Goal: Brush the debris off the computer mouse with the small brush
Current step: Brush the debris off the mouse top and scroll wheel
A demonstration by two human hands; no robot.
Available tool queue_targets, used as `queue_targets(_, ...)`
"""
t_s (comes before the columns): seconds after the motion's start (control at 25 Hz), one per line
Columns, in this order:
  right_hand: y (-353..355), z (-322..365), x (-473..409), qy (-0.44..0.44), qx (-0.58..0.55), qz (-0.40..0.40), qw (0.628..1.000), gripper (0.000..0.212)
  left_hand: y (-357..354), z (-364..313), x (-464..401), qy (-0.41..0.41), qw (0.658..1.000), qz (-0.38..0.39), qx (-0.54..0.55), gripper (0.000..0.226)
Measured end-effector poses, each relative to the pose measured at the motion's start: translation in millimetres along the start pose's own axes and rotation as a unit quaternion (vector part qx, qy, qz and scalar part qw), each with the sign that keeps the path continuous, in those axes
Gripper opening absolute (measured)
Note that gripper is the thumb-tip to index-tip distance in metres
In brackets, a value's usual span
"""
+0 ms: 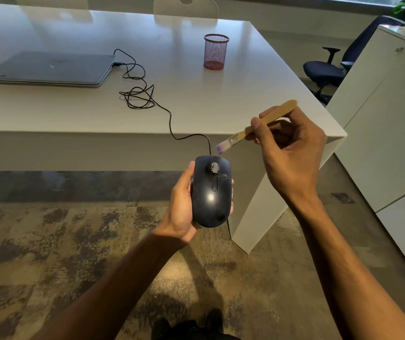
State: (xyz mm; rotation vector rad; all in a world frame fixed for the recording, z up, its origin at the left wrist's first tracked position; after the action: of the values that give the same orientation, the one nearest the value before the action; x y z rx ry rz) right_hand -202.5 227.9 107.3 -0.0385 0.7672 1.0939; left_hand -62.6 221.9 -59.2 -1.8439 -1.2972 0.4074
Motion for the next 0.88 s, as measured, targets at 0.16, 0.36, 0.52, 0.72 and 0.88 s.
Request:
queue_targets(0.16,-16.1,8.5,4.6,0.009,-0.072,0.074,0.995,0.008,8.0,-6.0,-3.8,-0.034,0.999,-0.014,-0.023,0.07)
queue_targets(0.36,-10.7,6.3,2.3,0.031,0.016,0.01,0.999,0.01,7.2,-3.6,-4.0,-0.021,0.999,-0.008,-0.026,0.074)
queue_targets(0.52,-24.5,2.9,1.8,-0.009,-0.062,0.075,0.995,0.011,10.8,-8.0,-7.0,-0.032,0.999,-0.016,-0.025,0.075)
queue_targets(0.72,-15.1,3.7,-1.6,-0.003,-0.013,0.023,1.0,0.011,10.3,-8.7,-6.3,-0.025,0.999,-0.02,-0.02,0.077)
queue_targets(0.88,-18.2,-1.7,1.2,-0.015,-0.02,0.044,0.999,0.011,8.8,-10.8,-6.6,-0.023,0.999,-0.013,-0.018,0.076)
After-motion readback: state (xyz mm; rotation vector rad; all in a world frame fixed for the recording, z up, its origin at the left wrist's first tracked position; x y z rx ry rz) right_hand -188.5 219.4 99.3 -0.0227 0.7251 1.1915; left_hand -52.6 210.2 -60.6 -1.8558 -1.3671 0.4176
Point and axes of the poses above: each hand's wrist, its own x-axis away from the middle knuckle, its own y-axis out of the back of the hand, z = x × y, the point moved 10 cm from there along -x, towards the middle knuckle, and after that the axes turned 10 degrees about x, right-handed, at the moved point
